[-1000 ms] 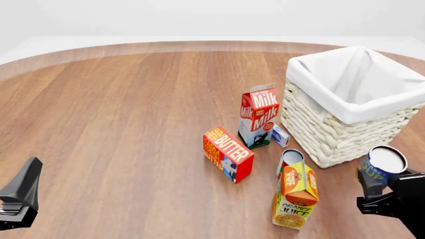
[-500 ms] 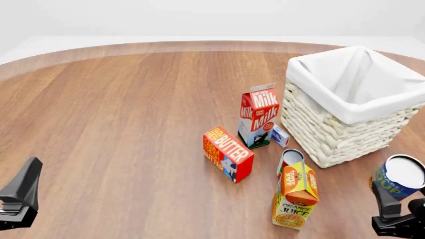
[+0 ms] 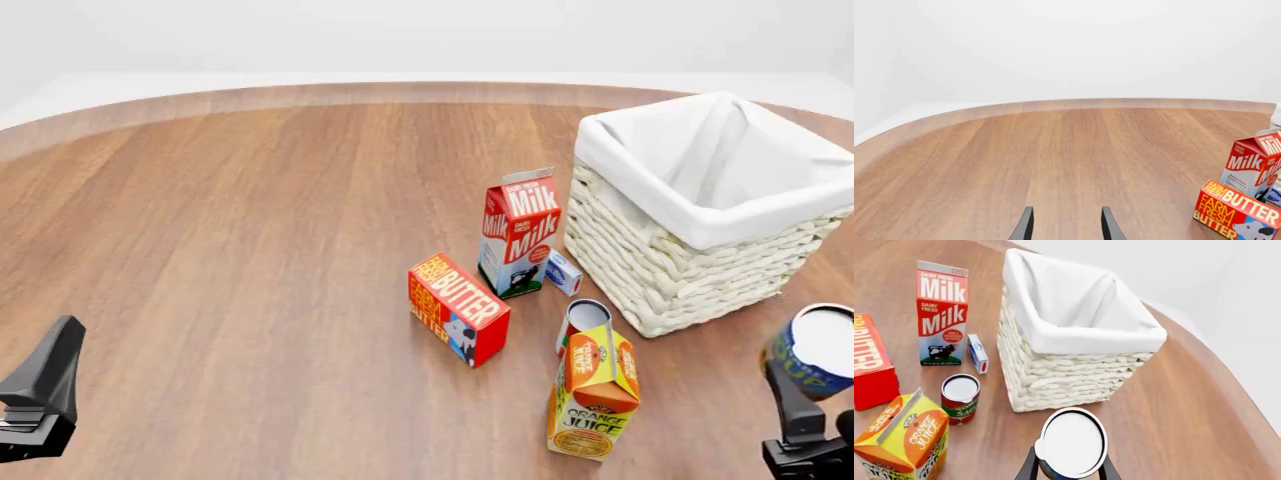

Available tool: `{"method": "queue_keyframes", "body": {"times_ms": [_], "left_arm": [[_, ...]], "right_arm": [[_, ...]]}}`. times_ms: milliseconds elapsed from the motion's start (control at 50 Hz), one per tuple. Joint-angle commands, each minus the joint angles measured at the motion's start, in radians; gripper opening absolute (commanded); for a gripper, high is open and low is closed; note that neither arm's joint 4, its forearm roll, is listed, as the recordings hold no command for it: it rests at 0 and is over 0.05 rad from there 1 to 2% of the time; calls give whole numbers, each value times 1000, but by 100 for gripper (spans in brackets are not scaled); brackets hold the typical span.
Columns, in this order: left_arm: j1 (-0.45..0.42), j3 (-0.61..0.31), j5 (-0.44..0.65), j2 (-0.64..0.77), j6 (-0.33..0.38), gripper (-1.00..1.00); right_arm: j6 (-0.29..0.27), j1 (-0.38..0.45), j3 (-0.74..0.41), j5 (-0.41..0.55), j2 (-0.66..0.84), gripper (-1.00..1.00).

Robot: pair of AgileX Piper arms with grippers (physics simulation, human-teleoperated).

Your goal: Pick up the alphabet soup, and put it in the basket.

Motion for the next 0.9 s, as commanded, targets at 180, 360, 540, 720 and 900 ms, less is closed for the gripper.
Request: {"method": "queue_keyframes", "body": {"times_ms": [180,360,540,720,900], "left_arm": [[0,0,0,0,0,100],[0,0,0,0,0,100],[0,0,0,0,0,100],[0,0,0,0,0,100],[0,0,0,0,0,100]], "right_arm": [[-3,7,-64,-27,39,-100],[5,14,-89,-63,84,-100],[0,10,-130,-93,148,-100],[-10,9,-168,-122,206,-100],[-17,-3,-198,-130,233,-100]]}}
